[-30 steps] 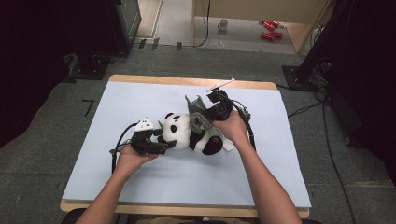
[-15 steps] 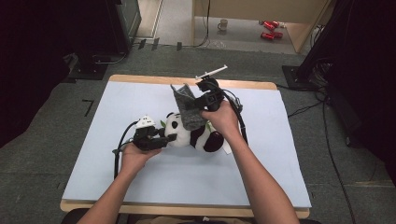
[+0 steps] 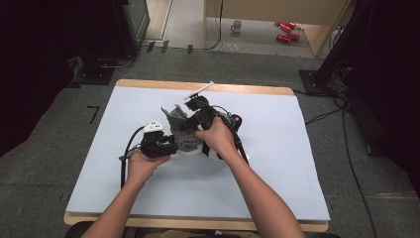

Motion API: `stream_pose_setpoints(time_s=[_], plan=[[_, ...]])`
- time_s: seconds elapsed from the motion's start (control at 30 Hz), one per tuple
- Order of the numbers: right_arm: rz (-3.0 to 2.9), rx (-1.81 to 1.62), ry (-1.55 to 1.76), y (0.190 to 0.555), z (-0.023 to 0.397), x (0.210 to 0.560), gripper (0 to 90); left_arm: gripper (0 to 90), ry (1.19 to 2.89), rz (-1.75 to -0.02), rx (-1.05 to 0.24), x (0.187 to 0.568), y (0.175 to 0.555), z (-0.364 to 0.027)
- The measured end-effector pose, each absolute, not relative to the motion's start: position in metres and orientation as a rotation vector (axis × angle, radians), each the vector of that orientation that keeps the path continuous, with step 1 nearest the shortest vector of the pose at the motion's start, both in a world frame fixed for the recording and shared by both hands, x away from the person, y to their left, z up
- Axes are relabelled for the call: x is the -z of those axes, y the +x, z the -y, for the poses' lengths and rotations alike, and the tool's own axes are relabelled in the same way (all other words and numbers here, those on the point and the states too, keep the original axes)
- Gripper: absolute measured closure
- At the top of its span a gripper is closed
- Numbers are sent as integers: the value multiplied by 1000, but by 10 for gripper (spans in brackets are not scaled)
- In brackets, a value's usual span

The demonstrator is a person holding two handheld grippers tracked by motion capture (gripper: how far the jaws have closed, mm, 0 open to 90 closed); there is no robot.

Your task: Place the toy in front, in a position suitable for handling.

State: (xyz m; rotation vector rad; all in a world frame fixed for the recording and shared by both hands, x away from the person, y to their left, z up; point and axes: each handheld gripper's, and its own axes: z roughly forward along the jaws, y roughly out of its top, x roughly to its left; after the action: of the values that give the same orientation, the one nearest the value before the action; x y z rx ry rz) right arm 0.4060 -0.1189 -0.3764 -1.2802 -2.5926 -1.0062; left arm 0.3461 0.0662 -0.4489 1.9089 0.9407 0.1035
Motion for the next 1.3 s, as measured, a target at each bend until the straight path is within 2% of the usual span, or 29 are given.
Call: stream_pose_setpoints(time_s=[0.37, 1.03, 1.3], plan=[[2683, 994, -1264, 406, 138, 374, 762, 569, 1898, -945, -101, 451, 348, -67], [2628, 900, -1547, 420, 201, 376, 760, 570, 1888, -946, -77, 452, 348, -69], [2573, 979, -1554, 418, 199, 365, 768, 569, 1894, -946, -79, 453, 347, -68]])
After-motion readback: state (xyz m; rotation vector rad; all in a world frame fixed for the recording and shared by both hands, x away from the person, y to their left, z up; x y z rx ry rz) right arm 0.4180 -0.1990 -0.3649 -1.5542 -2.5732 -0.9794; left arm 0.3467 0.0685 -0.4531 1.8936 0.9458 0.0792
